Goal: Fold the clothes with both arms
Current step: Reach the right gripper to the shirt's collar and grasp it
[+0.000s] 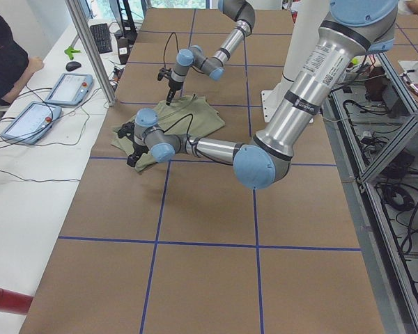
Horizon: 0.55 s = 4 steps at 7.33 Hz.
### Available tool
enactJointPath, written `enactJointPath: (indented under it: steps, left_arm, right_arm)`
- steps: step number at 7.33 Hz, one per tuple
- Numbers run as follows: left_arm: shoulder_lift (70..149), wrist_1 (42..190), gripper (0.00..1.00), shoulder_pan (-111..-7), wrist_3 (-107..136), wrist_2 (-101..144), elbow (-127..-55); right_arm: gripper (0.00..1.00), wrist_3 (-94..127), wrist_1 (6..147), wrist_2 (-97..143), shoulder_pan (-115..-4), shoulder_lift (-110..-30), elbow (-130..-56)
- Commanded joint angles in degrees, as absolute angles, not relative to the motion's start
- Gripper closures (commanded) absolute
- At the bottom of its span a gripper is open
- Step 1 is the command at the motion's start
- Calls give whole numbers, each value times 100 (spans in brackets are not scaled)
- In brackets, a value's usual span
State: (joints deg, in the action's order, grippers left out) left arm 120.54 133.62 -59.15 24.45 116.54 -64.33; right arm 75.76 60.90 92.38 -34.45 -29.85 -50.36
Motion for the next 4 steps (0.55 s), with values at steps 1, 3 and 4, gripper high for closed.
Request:
enactJointPath:
  steps: [1,3,4]
  left_arm:
    - [12050,13394,0,-5915,2452,11654,-6434]
    - [12059,13386,0,-5898,2452,11654,-6434]
    - [12050,13394,0,-5915,2452,11654,-6434]
  right_arm:
    - [100,7594,6091,9255,-3454,-2945,-5036]
    - [100,7681,6108,9307,-3472,-2892,-5176]
    - [100,7725,6117,9308,-3480,-2892,-5264]
